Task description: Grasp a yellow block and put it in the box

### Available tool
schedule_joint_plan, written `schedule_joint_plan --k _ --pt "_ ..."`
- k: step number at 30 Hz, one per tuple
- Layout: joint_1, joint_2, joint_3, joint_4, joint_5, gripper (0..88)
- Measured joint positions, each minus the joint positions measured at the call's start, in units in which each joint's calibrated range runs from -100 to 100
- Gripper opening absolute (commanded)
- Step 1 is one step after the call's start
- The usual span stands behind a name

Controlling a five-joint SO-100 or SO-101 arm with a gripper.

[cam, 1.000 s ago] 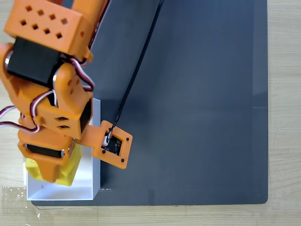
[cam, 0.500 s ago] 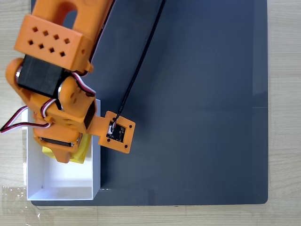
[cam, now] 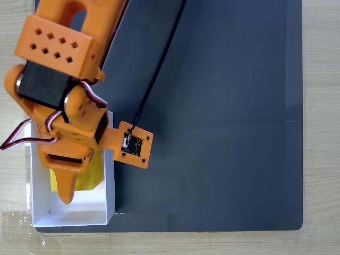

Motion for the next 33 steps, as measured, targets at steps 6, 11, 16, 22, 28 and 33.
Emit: schedule_joint_plan --k 6,11,16,22,28,33 --pt "0.0 -3.7 -0.1 0.1 0.0 43.1" --pt "-0.1 -10.6 -0.1 4.6 -0.2 42.9" --pt "-0.5 -21.5 -0.1 14.4 -2.3 37.5" --pt "-4.4 -36.2 -0.2 27.5 -5.5 13.8" --pt "-8.4 -48.0 -0.2 32.4 -6.8 1.0" --pt "-11.8 -57.1 0.4 33.3 -6.8 1.1"
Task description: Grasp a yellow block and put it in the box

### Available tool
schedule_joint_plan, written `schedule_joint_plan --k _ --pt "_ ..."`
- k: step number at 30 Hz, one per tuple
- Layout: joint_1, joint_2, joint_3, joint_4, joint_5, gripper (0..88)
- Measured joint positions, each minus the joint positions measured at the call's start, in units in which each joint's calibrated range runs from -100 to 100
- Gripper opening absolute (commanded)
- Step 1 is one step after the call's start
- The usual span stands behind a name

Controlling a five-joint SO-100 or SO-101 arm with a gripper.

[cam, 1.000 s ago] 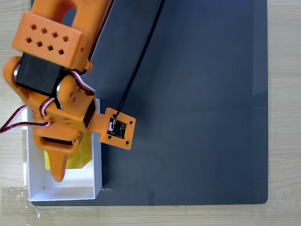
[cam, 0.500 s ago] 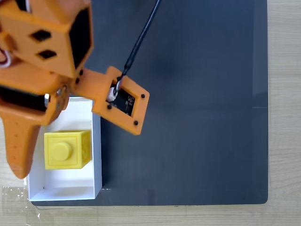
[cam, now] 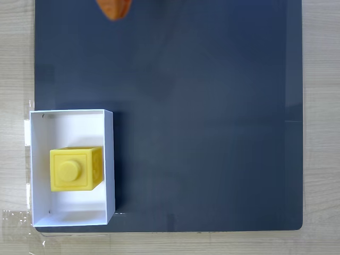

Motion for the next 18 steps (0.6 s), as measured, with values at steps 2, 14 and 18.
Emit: schedule_joint_plan --k 2,14,18 --pt "-0.5 -4.8 2.4 0.0 0.0 1.1" --pt "-9.0 -39.5 53.3 -10.6 0.0 1.1" --pt "-11.6 -50.2 79.6 -22.0 0.0 1.1"
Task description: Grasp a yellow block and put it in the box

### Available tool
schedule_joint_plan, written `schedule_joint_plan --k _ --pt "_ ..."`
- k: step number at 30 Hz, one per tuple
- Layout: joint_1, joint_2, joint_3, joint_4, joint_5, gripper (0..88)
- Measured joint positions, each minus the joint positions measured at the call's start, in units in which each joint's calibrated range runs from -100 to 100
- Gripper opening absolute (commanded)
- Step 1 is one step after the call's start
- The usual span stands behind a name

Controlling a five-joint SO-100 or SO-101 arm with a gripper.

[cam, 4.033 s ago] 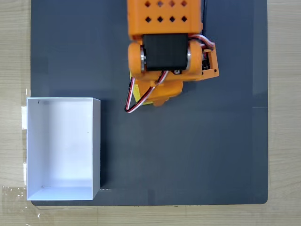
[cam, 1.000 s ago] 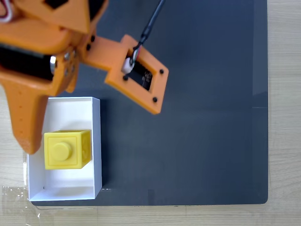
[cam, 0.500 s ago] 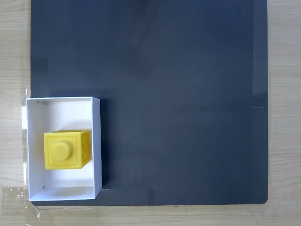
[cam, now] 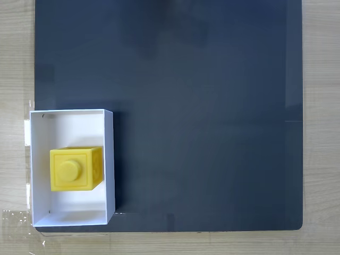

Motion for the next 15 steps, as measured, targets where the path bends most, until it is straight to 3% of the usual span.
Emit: schedule_joint_plan --k 7,15 --pt "-1.1 -21.7 33.6 -2.1 0.0 1.1" --pt "-0.2 -29.2 45.8 -3.1 0.0 1.1"
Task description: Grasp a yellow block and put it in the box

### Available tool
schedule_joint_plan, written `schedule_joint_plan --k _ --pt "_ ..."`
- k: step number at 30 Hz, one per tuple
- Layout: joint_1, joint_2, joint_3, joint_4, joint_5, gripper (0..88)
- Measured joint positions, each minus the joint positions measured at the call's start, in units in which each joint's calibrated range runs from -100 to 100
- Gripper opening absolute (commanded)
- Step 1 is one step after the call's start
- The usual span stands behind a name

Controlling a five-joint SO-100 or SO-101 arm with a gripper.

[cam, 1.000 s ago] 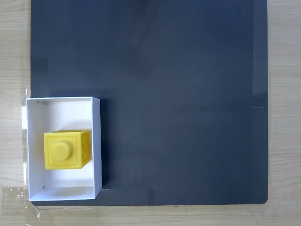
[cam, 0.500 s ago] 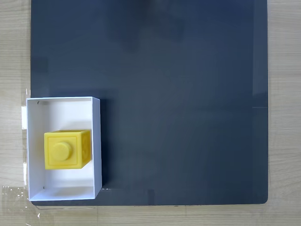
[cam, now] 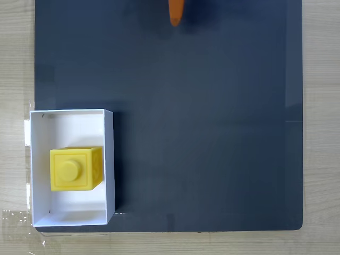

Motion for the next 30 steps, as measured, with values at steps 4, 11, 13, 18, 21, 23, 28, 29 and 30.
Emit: schedule_joint_plan --k 4,11,13,18,21,23,28,29,30 --pt "-0.4 -0.6 0.2 0.0 0.0 1.1" --pt "-0.4 -0.6 0.2 0.0 0.0 1.1" --pt "-0.4 -0.6 0.2 0.0 0.0 1.1" --pt "-0.4 -0.6 0.2 0.0 0.0 1.1" --pt "-0.4 -0.6 0.2 0.0 0.0 1.1" --pt "-0.4 -0.6 0.2 0.0 0.0 1.1" --pt "-0.4 -0.6 0.2 0.0 0.0 1.1" --pt "-0.4 -0.6 0.2 0.0 0.0 1.1" --pt "-0.4 -0.6 0.2 0.0 0.0 1.1"
